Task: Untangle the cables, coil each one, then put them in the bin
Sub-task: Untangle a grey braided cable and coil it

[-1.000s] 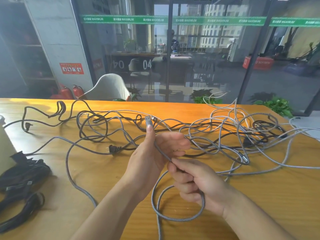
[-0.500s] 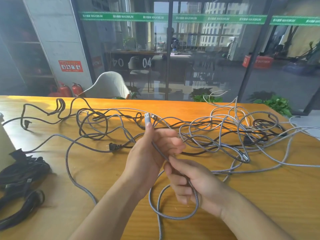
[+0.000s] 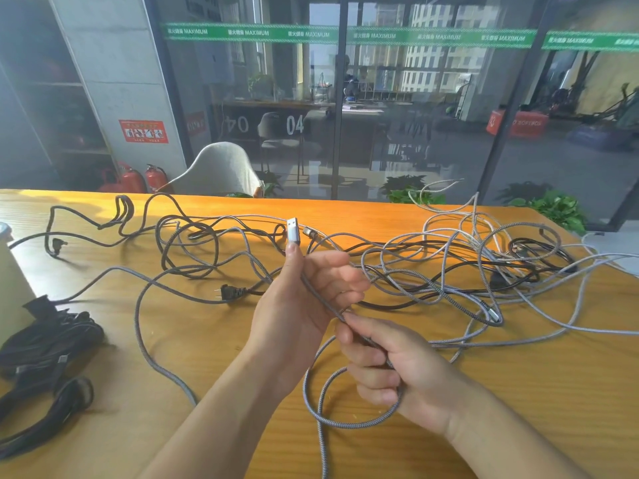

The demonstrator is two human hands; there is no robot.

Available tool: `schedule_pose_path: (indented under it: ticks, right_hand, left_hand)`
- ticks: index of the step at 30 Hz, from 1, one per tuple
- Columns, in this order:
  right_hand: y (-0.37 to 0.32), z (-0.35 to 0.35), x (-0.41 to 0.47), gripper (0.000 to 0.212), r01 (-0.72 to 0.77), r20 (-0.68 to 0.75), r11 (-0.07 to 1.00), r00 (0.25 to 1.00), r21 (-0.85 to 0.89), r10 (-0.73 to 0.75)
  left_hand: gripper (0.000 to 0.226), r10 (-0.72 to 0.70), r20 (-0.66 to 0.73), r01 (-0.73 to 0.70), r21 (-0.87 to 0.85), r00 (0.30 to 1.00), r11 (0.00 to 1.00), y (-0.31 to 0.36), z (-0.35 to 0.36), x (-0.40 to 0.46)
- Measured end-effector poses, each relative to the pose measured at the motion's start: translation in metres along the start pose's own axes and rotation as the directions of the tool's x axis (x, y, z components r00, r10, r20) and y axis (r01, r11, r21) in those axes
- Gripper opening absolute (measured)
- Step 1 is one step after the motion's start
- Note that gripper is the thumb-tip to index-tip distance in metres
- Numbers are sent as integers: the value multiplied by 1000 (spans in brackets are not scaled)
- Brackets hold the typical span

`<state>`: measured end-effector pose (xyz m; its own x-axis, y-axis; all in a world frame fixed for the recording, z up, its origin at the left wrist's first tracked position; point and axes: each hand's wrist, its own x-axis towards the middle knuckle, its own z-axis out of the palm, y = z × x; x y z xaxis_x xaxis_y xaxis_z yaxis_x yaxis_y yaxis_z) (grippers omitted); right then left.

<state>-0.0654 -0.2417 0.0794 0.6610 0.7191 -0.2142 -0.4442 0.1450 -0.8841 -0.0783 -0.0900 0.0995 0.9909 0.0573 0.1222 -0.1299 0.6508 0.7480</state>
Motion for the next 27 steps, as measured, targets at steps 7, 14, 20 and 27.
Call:
schedule_pose_path:
  ticks: [7, 14, 20, 27]
  right_hand:
    - [3, -4, -5, 44, 4, 318, 988, 947, -156, 46]
    - [-13, -36, -9, 41, 195, 231, 657, 972, -728, -33]
    - [-25, -64, -13, 39, 194, 115, 442, 973, -876, -198]
    - [-32, -86, -16, 26, 414, 420, 876, 861, -248, -288]
  left_hand:
    - [59, -50, -103, 25, -228, 993, 973, 14, 0, -2]
    - [46, -126, -4, 120, -281, 992, 952, 28, -5, -5]
    - [55, -196, 207, 223, -117, 958, 968, 26, -8, -12]
    - [63, -180, 536, 380, -289, 825, 879, 27, -25, -5]
